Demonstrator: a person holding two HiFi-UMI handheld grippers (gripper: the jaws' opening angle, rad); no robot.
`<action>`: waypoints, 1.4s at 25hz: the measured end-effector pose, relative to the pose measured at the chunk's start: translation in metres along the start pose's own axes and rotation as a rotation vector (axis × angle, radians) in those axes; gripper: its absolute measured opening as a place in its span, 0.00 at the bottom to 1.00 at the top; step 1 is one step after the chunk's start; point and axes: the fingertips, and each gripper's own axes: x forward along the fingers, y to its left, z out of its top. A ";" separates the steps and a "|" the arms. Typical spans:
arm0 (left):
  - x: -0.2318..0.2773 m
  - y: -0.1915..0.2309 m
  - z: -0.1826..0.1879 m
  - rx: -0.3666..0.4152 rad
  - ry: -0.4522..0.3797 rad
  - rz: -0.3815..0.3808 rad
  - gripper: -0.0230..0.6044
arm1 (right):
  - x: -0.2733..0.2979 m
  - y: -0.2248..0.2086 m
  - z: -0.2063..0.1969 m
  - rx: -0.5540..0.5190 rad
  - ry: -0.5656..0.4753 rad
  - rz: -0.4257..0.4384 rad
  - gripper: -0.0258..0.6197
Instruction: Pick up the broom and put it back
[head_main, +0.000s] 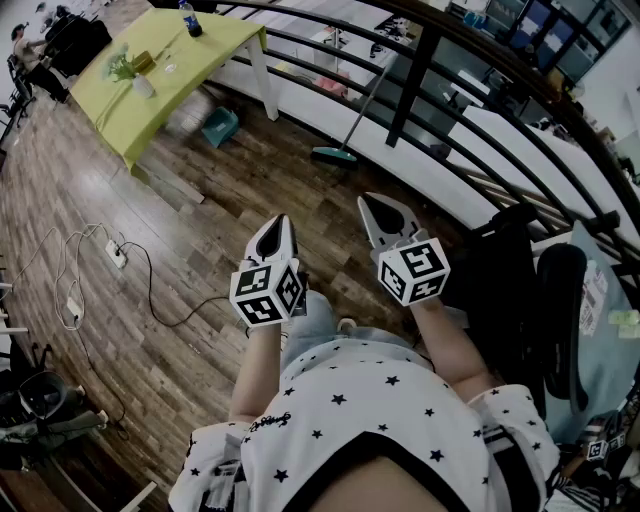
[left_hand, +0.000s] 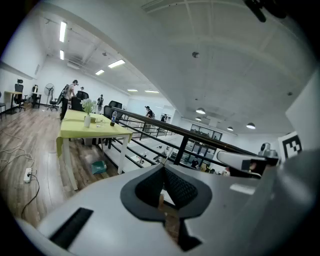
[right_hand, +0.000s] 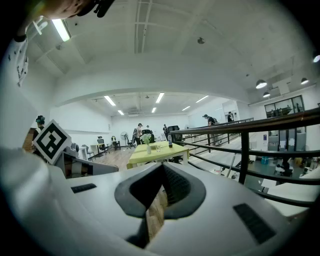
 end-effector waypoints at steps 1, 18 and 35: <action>-0.007 -0.004 -0.003 0.018 0.007 -0.004 0.05 | -0.008 0.003 0.000 0.002 -0.006 -0.004 0.03; -0.039 -0.031 -0.010 -0.011 -0.006 0.011 0.05 | -0.044 0.032 -0.005 -0.001 0.000 0.063 0.03; 0.023 -0.018 -0.001 -0.012 0.021 -0.057 0.06 | 0.002 -0.007 -0.016 0.039 0.022 0.042 0.03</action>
